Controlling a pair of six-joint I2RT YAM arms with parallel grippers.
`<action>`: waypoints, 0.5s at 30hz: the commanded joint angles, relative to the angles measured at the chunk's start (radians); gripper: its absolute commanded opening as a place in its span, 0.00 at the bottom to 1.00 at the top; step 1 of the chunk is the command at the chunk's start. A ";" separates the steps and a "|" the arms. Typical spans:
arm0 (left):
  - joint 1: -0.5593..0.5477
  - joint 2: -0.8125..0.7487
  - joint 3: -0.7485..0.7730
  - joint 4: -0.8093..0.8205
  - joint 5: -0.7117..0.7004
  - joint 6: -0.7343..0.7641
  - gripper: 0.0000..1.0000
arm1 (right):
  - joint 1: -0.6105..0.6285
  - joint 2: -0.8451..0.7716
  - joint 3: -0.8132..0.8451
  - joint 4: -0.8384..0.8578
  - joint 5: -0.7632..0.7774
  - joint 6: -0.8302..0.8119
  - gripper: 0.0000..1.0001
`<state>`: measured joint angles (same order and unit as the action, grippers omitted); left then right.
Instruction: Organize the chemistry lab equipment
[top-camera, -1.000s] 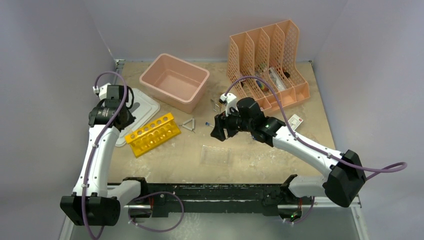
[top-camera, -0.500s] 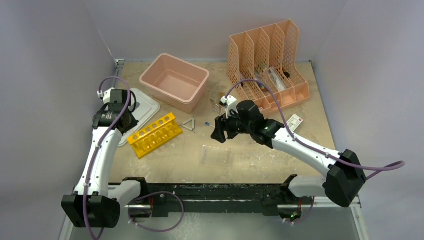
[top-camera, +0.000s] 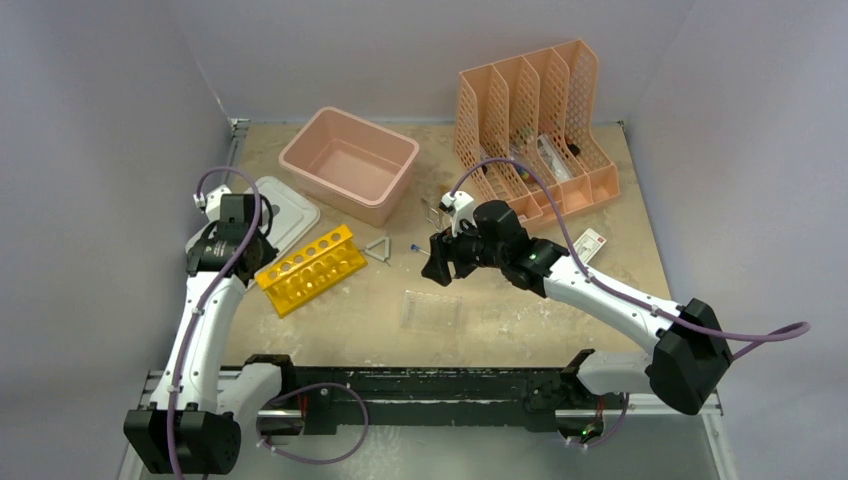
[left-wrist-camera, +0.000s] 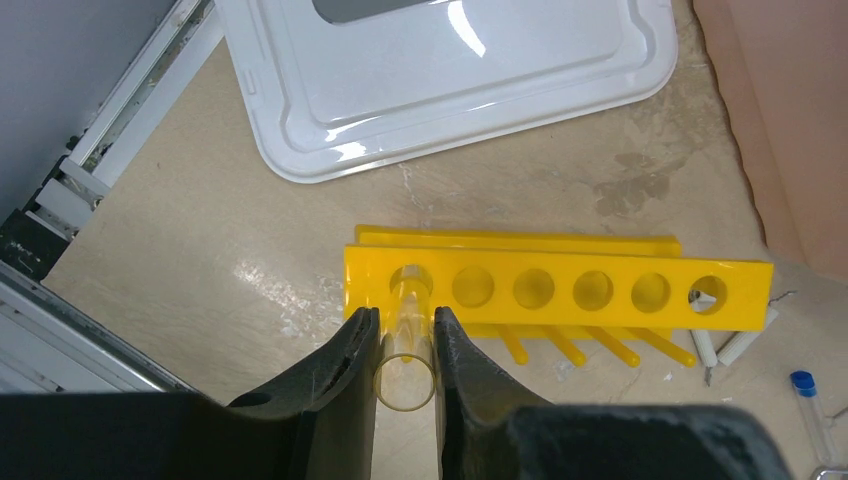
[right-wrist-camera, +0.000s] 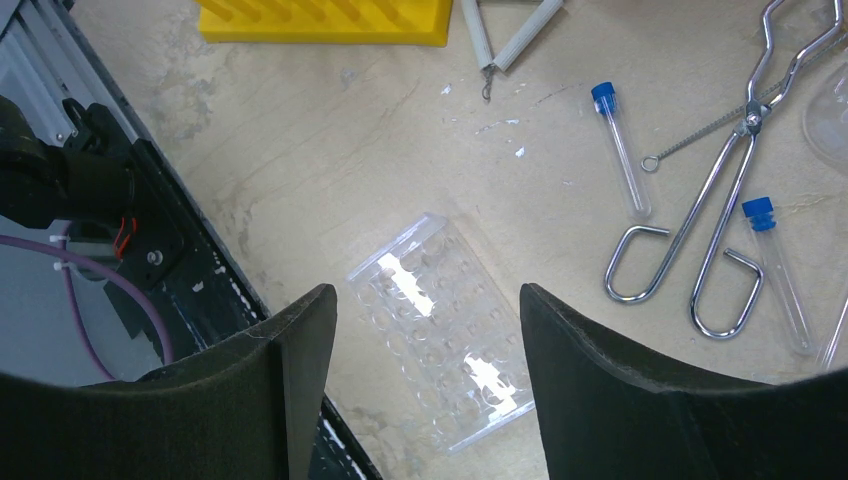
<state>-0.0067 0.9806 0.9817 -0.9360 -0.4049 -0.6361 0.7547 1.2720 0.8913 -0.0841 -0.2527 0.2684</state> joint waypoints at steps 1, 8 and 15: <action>0.007 -0.024 -0.002 0.058 0.020 -0.025 0.06 | 0.004 -0.018 0.003 0.025 -0.005 -0.001 0.70; 0.007 -0.038 0.122 -0.023 -0.056 -0.003 0.77 | 0.004 -0.032 0.015 0.007 0.022 0.003 0.70; 0.007 -0.024 0.305 -0.047 0.118 0.064 0.87 | 0.004 -0.028 0.062 -0.051 0.100 0.011 0.71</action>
<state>-0.0067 0.9661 1.1904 -0.9894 -0.4015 -0.6273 0.7547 1.2713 0.8944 -0.1089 -0.2134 0.2695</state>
